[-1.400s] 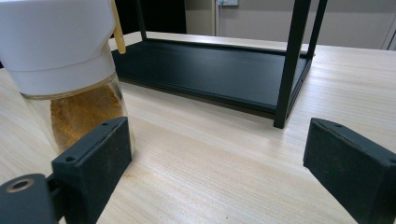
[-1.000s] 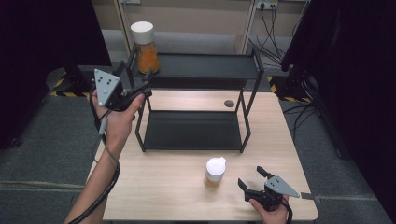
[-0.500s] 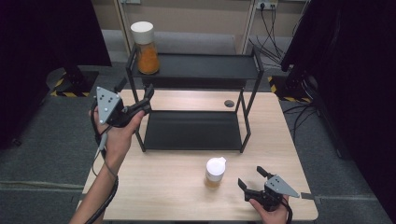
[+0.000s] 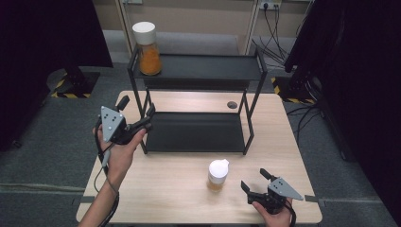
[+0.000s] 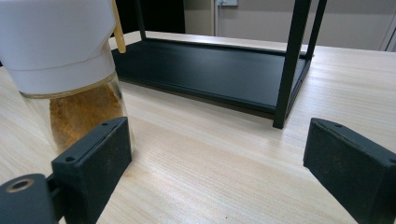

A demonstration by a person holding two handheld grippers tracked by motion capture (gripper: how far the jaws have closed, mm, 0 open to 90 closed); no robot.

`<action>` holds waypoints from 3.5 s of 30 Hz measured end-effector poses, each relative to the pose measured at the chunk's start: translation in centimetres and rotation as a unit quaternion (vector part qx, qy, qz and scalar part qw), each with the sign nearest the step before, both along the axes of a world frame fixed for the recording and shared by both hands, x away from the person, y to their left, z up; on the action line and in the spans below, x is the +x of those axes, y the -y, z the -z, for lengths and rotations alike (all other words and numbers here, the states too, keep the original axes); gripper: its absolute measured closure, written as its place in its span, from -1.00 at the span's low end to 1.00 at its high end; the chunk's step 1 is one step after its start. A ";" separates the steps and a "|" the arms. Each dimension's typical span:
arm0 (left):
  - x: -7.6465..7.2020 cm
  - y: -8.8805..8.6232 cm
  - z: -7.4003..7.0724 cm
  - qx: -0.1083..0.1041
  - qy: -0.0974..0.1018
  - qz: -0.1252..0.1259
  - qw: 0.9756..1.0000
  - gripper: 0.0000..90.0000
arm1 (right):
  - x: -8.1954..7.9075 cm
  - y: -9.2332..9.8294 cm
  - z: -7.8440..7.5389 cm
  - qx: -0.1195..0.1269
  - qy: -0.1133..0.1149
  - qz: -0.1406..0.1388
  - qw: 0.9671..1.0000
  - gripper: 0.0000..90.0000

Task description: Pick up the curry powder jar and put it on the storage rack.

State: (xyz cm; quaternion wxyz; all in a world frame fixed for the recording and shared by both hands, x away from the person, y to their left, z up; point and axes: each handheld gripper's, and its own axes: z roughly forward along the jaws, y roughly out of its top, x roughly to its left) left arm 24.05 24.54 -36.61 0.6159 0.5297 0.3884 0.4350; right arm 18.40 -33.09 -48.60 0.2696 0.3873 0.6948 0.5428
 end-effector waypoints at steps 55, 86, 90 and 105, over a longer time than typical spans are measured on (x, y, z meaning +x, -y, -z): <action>-3.1 -2.0 11.1 -0.023 -0.105 -0.010 0.994 -0.71 | 0.0 0.0 -0.1 -0.003 0.000 -0.002 1.000 -0.82; -2.6 -2.4 14.8 -0.013 -0.139 -0.010 0.990 -0.74 | 0.1 0.0 0.0 -0.003 0.000 -0.004 1.000 -0.82; -2.5 -2.3 15.0 -0.013 -0.142 -0.010 0.990 -0.74 | 0.1 0.0 -0.1 -0.004 0.000 -0.005 1.000 -0.82; -2.6 -2.1 15.1 -0.001 -0.133 -0.005 0.991 -0.74 | 0.1 0.0 -0.1 -0.005 -0.002 -0.004 1.000 -0.83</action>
